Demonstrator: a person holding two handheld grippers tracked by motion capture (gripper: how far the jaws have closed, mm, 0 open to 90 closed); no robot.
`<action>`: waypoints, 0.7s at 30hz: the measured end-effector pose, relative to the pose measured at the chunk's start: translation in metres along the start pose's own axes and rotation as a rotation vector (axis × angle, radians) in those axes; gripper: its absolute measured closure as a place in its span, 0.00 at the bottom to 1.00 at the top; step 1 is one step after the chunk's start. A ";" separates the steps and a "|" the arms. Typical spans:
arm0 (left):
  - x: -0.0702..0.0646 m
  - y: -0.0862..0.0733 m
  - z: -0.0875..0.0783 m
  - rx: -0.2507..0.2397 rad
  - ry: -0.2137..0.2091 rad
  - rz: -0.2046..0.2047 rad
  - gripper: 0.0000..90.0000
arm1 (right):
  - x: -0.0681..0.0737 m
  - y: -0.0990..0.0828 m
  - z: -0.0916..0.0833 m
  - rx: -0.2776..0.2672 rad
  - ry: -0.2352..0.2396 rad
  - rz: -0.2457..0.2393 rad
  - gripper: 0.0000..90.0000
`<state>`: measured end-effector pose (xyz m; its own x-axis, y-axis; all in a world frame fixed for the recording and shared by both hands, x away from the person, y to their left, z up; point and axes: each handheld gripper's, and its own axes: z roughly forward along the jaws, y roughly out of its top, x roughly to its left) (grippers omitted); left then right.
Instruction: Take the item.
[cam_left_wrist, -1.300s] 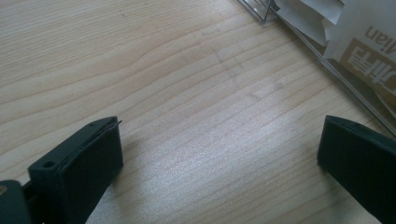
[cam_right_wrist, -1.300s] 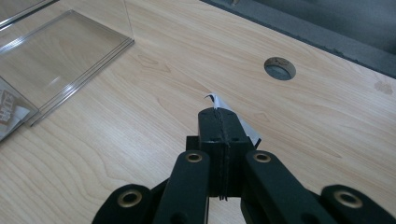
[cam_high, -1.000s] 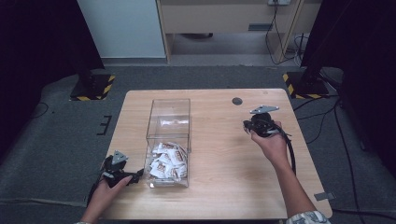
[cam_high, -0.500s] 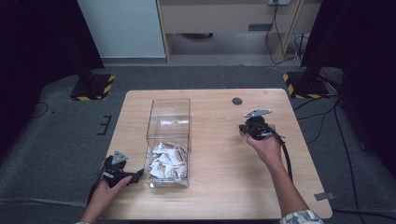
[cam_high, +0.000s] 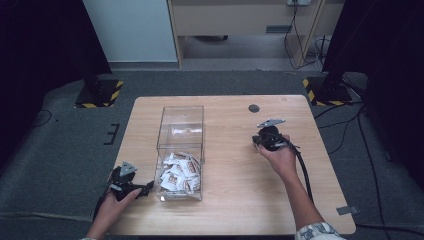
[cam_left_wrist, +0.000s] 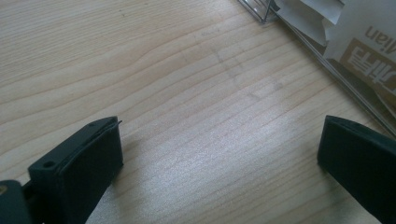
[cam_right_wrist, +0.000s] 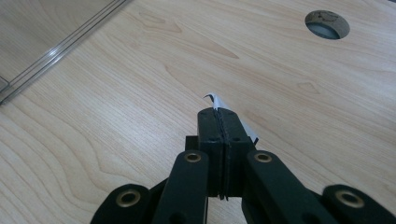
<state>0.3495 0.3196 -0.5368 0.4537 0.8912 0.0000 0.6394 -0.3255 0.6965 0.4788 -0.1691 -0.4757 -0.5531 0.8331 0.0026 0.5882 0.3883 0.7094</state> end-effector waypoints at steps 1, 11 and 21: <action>0.000 0.000 0.000 0.000 0.000 0.000 0.00 | 0.000 0.000 0.001 0.003 -0.001 -0.002 0.99; 0.000 0.000 0.000 0.000 0.000 0.000 0.00 | -0.003 -0.002 0.004 0.019 -0.009 -0.003 0.98; 0.000 0.000 0.000 -0.001 0.000 -0.001 0.00 | -0.003 -0.008 0.006 0.013 -0.012 0.023 0.90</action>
<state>0.3495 0.3195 -0.5368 0.4529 0.8916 -0.0010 0.6396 -0.3241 0.6971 0.4794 -0.1718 -0.4855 -0.5326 0.8463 0.0104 0.6084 0.3743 0.6999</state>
